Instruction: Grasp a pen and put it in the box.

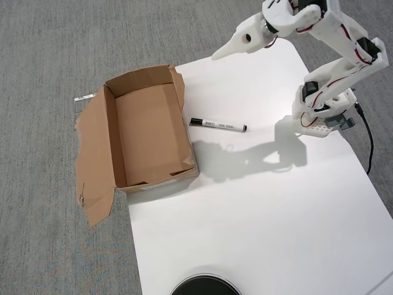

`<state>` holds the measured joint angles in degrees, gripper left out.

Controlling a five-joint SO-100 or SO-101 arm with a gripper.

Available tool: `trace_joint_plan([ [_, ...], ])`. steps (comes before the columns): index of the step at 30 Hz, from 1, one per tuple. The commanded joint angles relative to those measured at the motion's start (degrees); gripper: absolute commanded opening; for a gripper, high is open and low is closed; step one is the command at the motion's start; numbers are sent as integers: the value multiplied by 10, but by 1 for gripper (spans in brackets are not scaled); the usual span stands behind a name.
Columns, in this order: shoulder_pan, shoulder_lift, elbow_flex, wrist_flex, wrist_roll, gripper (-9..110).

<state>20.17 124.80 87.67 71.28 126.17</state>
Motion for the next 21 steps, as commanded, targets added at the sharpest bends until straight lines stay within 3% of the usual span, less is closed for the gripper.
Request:
trace_joint_plan([
  [1, 8, -5, -9, -60, -81, 1],
  [9, 0, -44, -7, -67, -200, 1],
  [16, -2, -56, 71, -67, -213, 1],
  [21, -60, -50, 163, -68, -213, 1],
])
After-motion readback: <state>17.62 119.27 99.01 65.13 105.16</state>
